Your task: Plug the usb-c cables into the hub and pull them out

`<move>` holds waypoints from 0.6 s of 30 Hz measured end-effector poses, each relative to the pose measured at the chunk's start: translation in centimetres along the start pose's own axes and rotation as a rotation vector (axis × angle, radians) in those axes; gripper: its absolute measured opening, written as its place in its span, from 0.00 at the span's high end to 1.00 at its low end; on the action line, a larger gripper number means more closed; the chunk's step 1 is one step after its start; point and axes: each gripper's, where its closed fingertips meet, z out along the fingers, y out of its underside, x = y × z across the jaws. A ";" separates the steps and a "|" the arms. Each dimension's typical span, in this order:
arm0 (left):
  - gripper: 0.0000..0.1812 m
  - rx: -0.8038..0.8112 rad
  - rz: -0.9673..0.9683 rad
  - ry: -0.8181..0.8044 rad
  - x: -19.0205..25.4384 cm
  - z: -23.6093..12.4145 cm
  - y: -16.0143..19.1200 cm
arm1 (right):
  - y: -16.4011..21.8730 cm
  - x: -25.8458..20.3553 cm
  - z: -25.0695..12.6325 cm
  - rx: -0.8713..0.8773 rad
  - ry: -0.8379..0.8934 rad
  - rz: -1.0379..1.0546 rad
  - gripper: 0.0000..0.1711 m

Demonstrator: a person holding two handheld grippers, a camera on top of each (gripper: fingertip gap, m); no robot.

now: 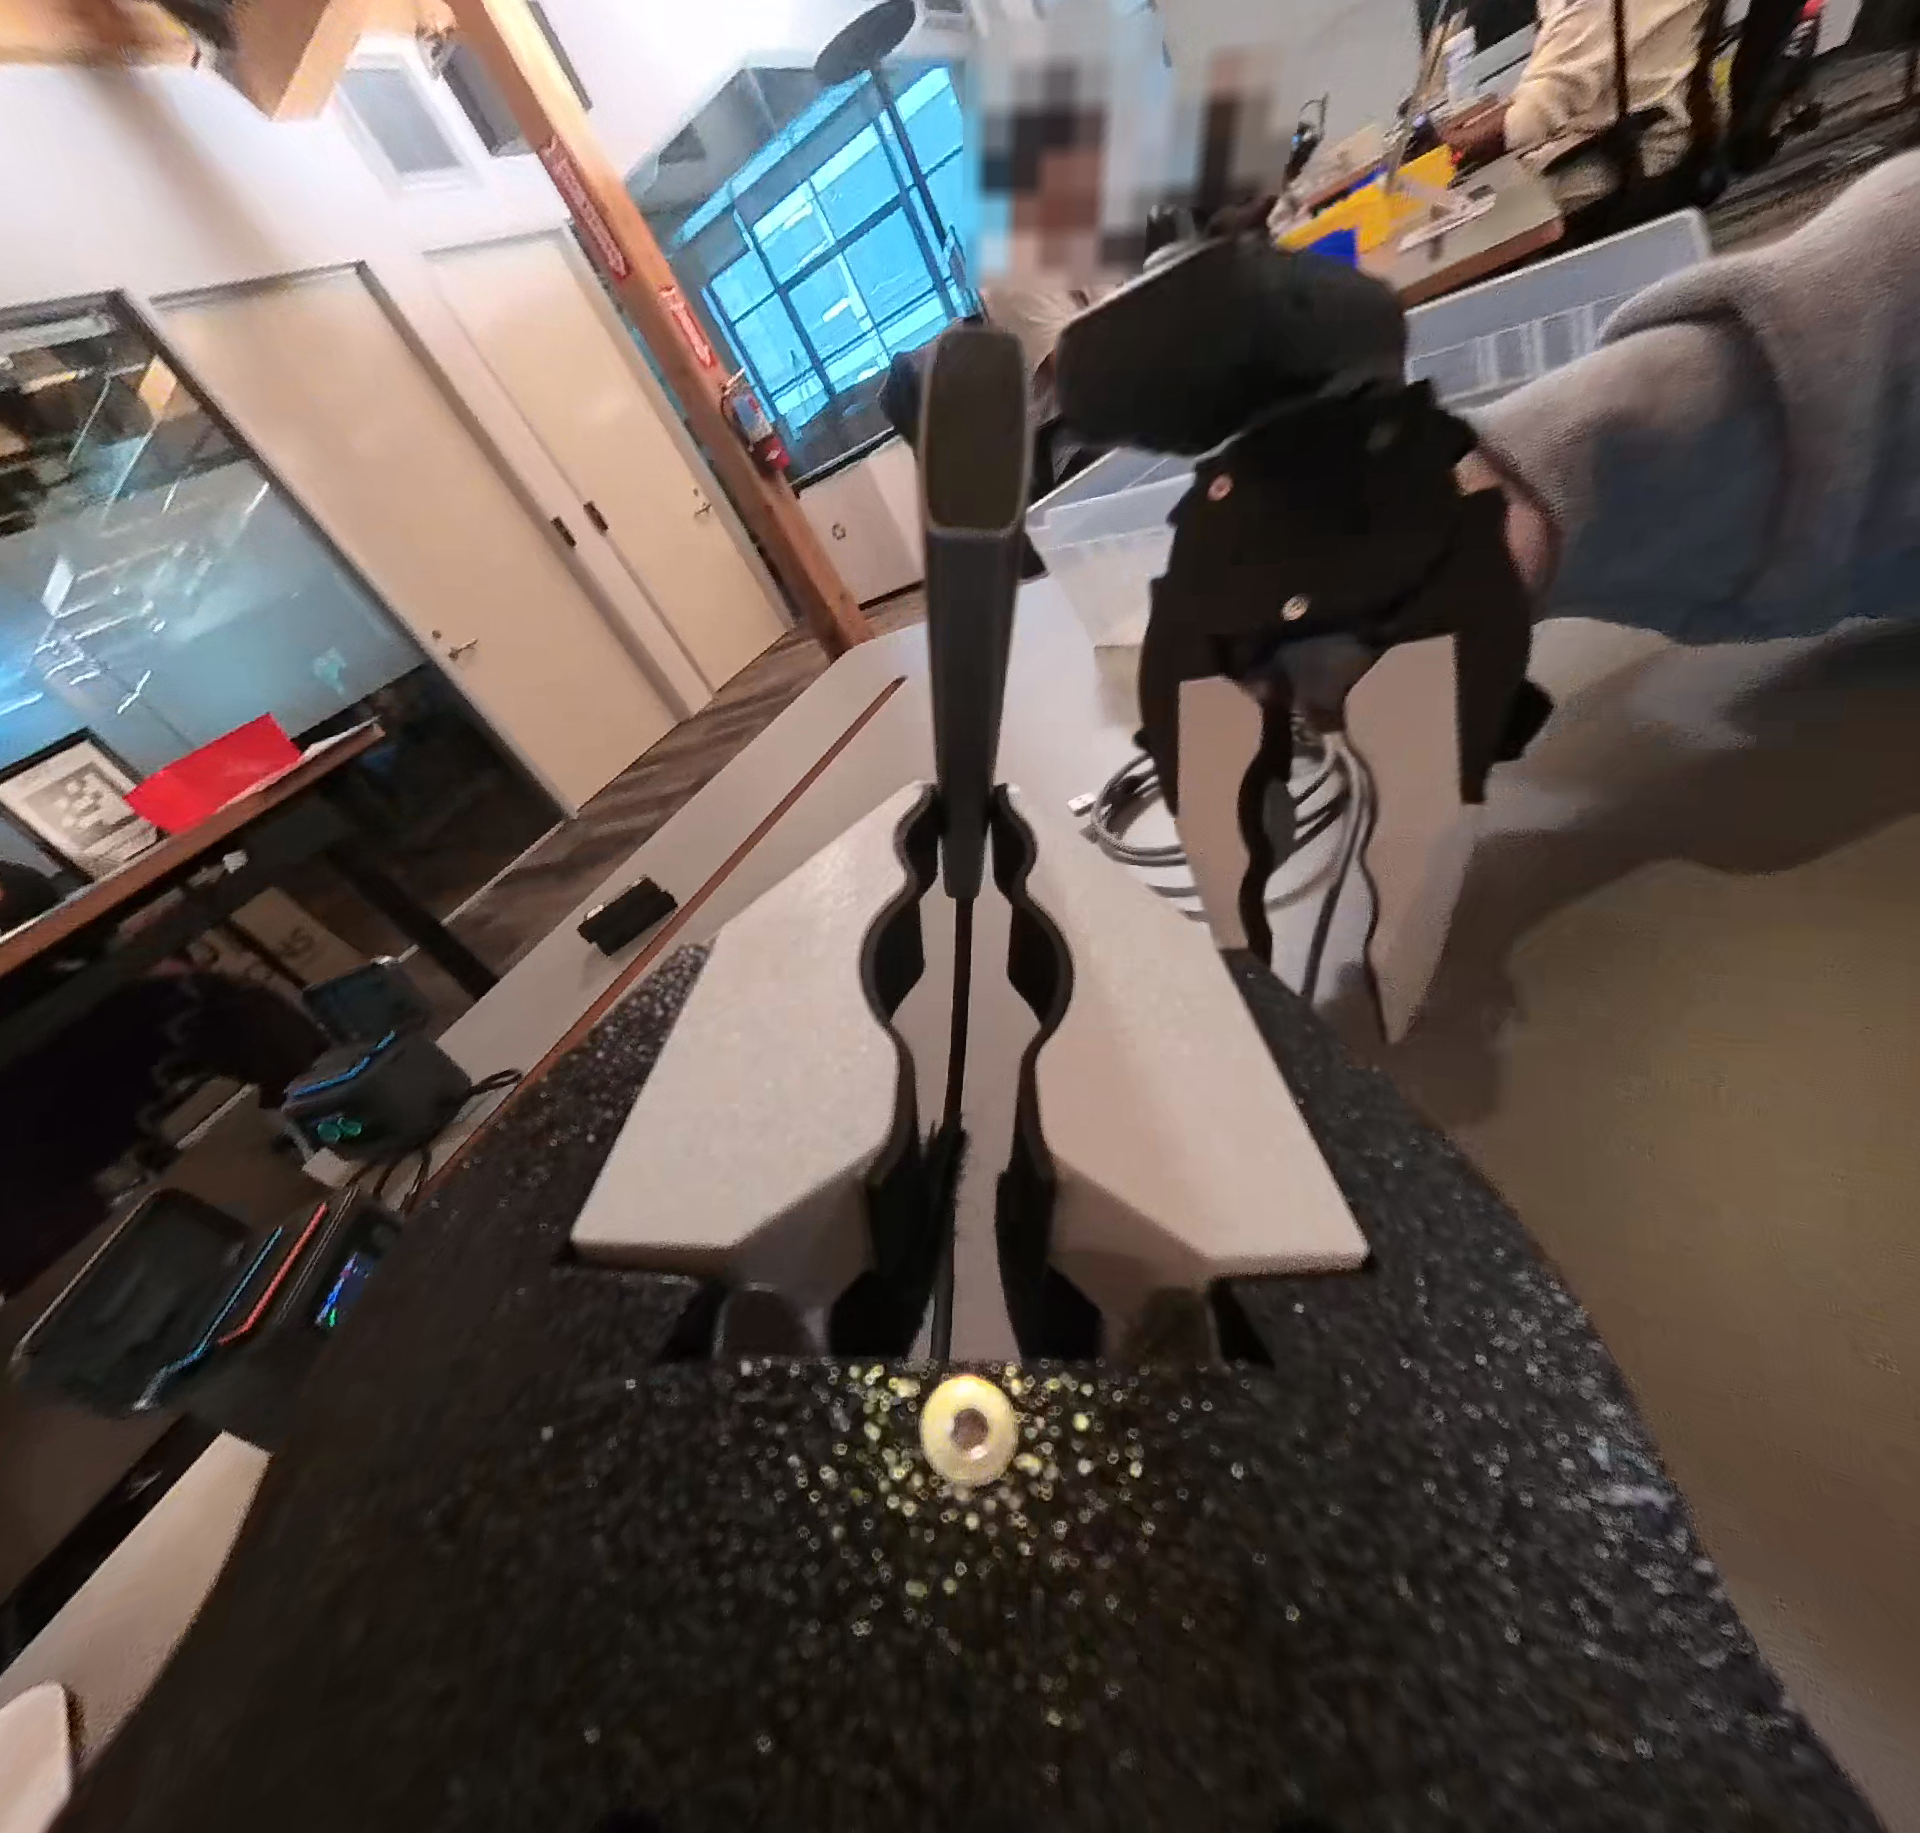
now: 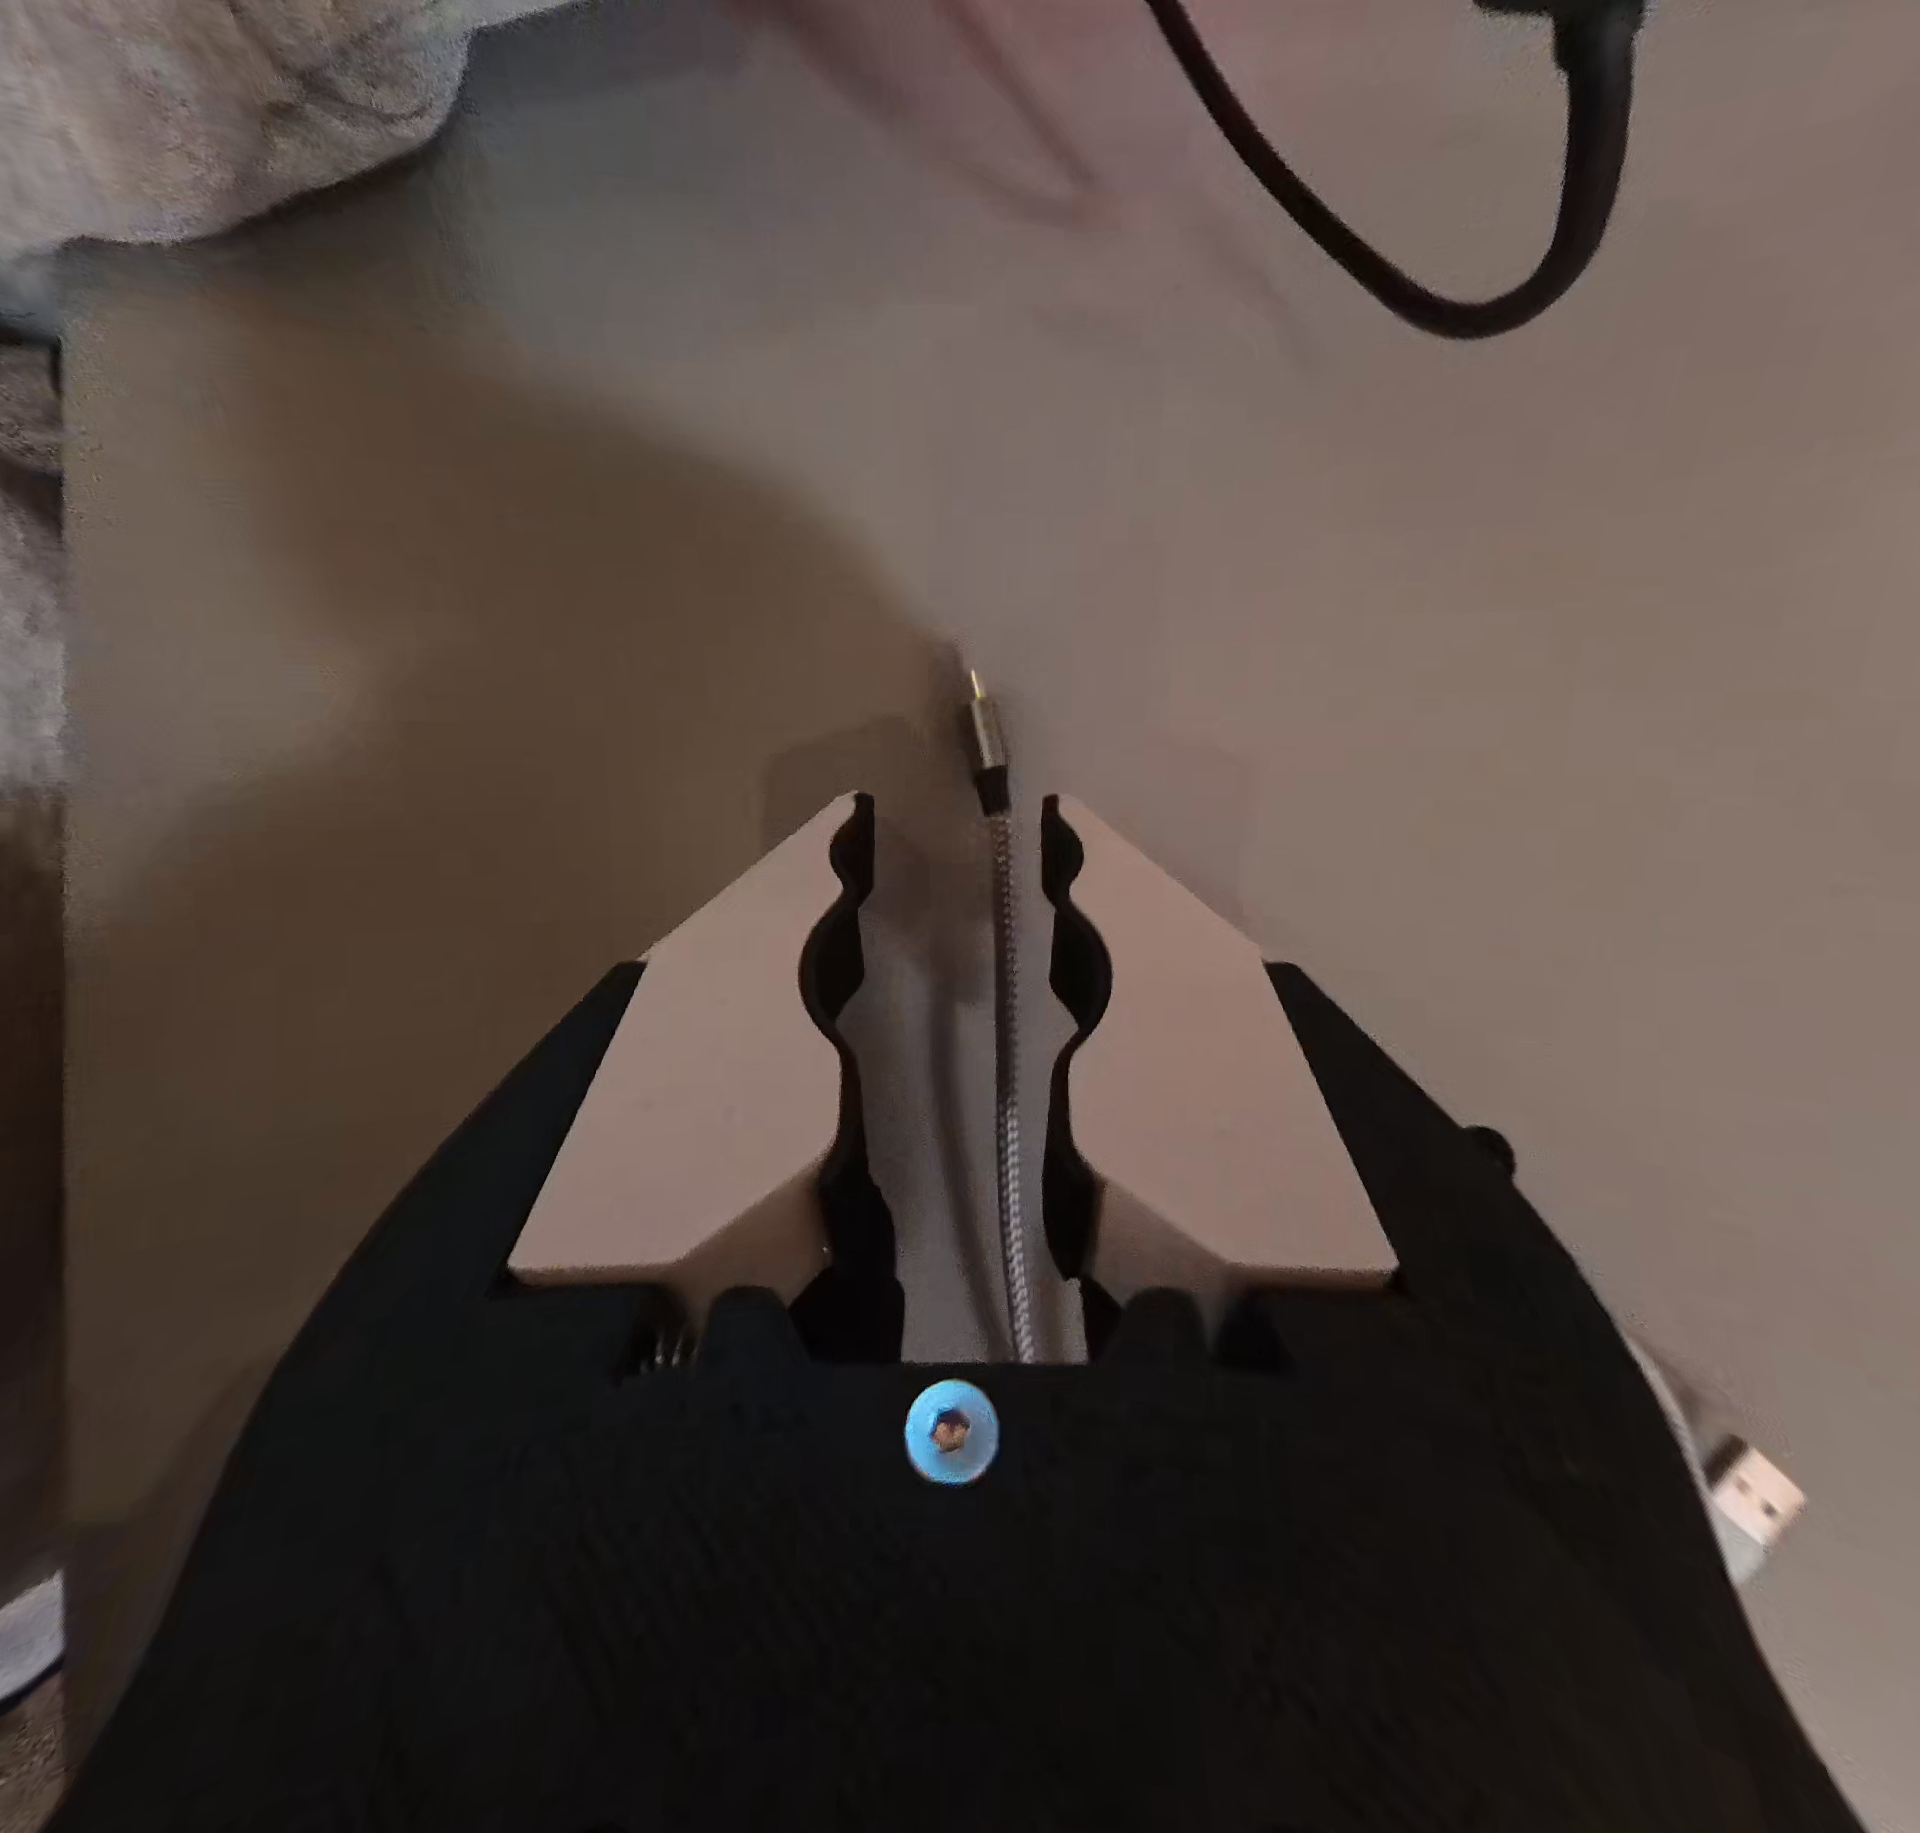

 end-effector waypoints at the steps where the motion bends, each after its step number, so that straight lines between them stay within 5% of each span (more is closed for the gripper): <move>1: 0.96 0.003 0.003 0.008 0.2 -0.1 -0.1 | 0.0 0.1 0.3 -0.002 -0.011 0.009 0.82; 8: 0.96 0.026 -0.007 0.066 1.1 -0.3 -0.4 | -0.2 0.4 1.4 0.000 -0.013 0.025 0.97; 18: 0.96 -0.135 0.172 0.084 2.0 -0.3 2.6 | -6.2 3.2 -6.1 0.262 0.496 -0.313 0.98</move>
